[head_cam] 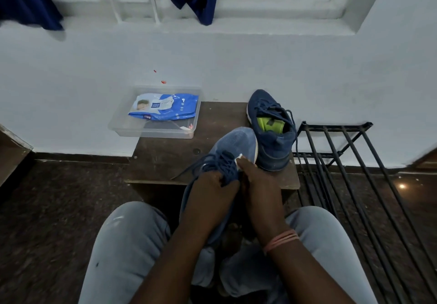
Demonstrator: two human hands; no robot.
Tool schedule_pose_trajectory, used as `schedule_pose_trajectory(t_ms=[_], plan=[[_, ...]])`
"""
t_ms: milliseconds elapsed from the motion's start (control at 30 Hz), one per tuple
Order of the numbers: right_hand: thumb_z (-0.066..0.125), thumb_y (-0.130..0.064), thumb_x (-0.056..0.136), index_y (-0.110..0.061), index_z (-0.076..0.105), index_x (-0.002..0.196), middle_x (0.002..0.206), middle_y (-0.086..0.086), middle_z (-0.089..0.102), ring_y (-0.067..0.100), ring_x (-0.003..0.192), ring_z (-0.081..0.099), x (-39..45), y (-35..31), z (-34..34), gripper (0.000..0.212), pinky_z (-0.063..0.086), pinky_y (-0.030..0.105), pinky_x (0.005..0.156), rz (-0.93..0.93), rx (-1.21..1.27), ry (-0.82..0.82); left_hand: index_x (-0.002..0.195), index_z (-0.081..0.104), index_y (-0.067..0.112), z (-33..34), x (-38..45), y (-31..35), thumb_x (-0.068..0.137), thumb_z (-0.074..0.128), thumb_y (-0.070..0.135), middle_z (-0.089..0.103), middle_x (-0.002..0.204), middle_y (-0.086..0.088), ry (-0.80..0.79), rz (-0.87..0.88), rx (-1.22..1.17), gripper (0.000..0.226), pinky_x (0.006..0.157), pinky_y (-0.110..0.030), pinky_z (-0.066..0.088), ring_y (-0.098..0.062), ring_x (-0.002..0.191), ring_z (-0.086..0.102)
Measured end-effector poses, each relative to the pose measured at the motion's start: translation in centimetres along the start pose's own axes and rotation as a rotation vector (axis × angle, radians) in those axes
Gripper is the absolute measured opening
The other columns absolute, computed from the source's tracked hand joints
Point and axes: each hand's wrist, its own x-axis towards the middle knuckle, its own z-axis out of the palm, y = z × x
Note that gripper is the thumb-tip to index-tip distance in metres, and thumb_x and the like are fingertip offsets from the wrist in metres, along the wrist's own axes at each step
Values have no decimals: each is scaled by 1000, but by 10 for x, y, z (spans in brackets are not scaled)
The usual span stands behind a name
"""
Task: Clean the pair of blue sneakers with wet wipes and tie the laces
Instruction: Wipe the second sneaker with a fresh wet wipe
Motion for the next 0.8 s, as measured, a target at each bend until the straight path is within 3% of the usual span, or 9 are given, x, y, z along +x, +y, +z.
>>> schedule_pose_trajectory(t_ms=[67,100,233,367,467,567,633,700,800], plan=[[54,-6,99,-24,65,125,120,-4,68,-6,107,61,0,-2,2,33,44,13,97,40,147,30,70,61,15,0,-1,9,94,64,41,57,61,8,75,11,216,35,55,-11,35,-4,56,54],[53,-14,102,-26,66,123,118,-7,70,-9,104,62,2,-3,5,27,47,14,95,103,292,24,73,60,18,-3,-1,13,93,61,46,55,63,8,122,9,320,35,61,-18,38,-5,60,52],[53,-44,101,-28,70,116,113,-8,74,4,106,68,10,-5,24,28,54,29,97,309,588,-6,93,67,23,-19,5,16,90,59,54,69,85,5,222,11,457,32,72,-29,48,-15,75,61],[61,-50,95,-26,72,93,89,-7,77,10,84,73,14,-7,27,27,60,26,73,484,891,-11,108,62,23,-27,10,21,82,62,62,66,102,-2,539,181,469,47,86,-39,49,-25,97,61],[54,-60,94,-28,74,109,109,-8,75,13,105,71,14,0,33,40,57,36,92,430,694,-62,136,56,26,-24,39,15,85,56,71,59,134,-11,282,81,516,68,103,-46,45,-31,125,53],[52,-33,101,-26,62,136,136,-7,64,9,127,58,14,13,37,37,44,32,111,111,226,-7,130,62,27,-28,73,6,65,46,91,66,126,-8,67,-190,492,93,97,-46,51,-31,115,61],[60,-8,95,-20,61,137,134,-2,65,8,124,59,16,22,36,44,42,20,109,-57,74,47,118,69,28,-32,84,2,59,55,91,71,114,-2,-14,-239,449,87,89,-41,55,-25,101,66],[62,-4,92,-22,69,127,118,-2,73,4,107,65,21,25,27,39,41,5,96,-50,74,83,110,71,27,-34,88,-4,63,66,82,72,104,2,-29,-248,419,72,85,-39,56,-22,94,68],[64,-18,98,-26,75,116,106,-11,76,-3,95,67,30,30,10,23,53,14,86,115,239,131,98,69,27,-30,90,-10,74,72,65,69,89,5,7,-168,476,46,74,-34,54,-20,84,68]])
